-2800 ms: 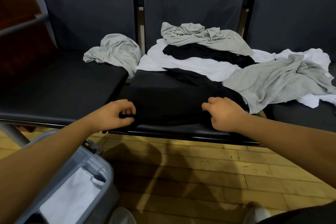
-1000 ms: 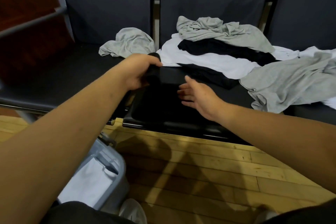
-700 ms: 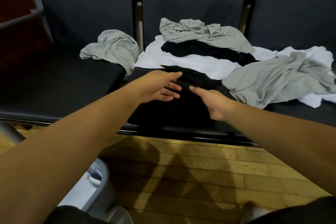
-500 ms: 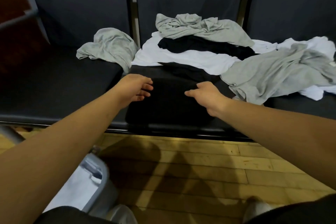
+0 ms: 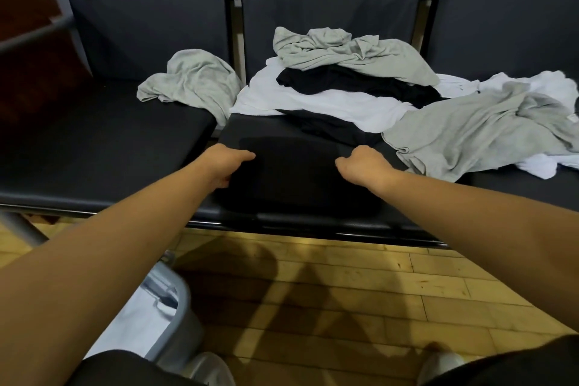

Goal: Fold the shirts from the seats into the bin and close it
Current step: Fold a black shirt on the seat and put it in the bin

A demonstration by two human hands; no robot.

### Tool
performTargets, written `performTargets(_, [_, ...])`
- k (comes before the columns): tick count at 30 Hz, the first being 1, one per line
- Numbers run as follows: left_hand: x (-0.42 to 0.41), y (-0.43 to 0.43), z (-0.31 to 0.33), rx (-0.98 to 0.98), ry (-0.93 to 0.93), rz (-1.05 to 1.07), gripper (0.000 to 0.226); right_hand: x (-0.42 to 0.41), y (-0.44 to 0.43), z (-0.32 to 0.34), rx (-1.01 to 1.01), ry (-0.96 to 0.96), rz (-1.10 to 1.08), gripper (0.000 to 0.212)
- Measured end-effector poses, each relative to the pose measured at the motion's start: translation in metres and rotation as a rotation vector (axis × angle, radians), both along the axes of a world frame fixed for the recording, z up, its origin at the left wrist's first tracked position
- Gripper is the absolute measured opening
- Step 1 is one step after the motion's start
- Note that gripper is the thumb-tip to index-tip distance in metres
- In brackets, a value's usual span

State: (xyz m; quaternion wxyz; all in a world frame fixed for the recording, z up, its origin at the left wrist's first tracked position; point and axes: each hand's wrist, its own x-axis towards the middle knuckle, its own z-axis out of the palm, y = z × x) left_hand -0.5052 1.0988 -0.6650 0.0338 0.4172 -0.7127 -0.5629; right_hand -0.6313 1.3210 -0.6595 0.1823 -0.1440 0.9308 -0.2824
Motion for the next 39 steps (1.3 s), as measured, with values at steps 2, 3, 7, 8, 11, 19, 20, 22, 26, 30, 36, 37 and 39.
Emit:
performTargets(2, [0.003, 0.0, 0.0, 0.037, 0.005, 0.008, 0.04, 0.001, -0.007, -0.004, -0.163, -0.11, -0.057, 0.042])
performTargets(3, [0.004, 0.001, 0.001, 0.06, 0.013, 0.004, 0.04, 0.002, -0.011, -0.005, -0.231, -0.167, -0.079, 0.051])
performTargets(7, [0.013, 0.001, 0.01, 0.258, 0.105, -0.015, 0.036, 0.004, -0.021, -0.006, -0.385, -0.27, -0.103, 0.05])
performTargets(8, [0.017, 0.002, 0.013, 0.311, 0.139, -0.012, 0.033, 0.006, -0.024, -0.004, -0.44, -0.294, -0.098, 0.048])
performTargets(11, [0.036, -0.002, 0.027, 0.418, 0.274, 0.065, 0.03, 0.011, -0.034, 0.009, -0.658, -0.347, -0.046, 0.032])
performTargets(19, [0.13, -0.053, 0.063, 0.481, 0.561, 0.246, 0.032, 0.06, -0.127, 0.057, -0.978, -0.335, 0.2, 0.03])
performTargets(20, [0.146, -0.061, 0.063, 0.468, 0.563, 0.271, 0.033, 0.073, -0.144, 0.06, -0.965, -0.335, 0.238, 0.03])
performTargets(22, [0.184, -0.077, 0.056, 0.46, 0.583, 0.327, 0.037, 0.103, -0.178, 0.061, -0.948, -0.337, 0.302, 0.029])
performTargets(26, [0.268, -0.108, 0.031, 0.439, 0.667, 0.511, 0.036, 0.171, -0.245, 0.044, -0.847, -0.348, 0.415, 0.051])
performTargets(30, [0.351, -0.128, -0.015, 0.462, 0.595, 0.681, 0.043, 0.243, -0.296, 0.004, -0.666, -0.379, 0.586, 0.059])
performTargets(36, [0.44, -0.127, -0.101, 0.495, 0.453, 0.94, 0.043, 0.332, -0.333, -0.093, -0.478, -0.487, 0.671, 0.044])
performTargets(37, [0.45, -0.125, -0.117, 0.511, 0.421, 0.973, 0.042, 0.34, -0.335, -0.111, -0.423, -0.53, 0.679, 0.036])
performTargets(39, [0.467, -0.122, -0.148, 0.532, 0.366, 1.032, 0.044, 0.355, -0.335, -0.148, -0.306, -0.556, 0.673, 0.03])
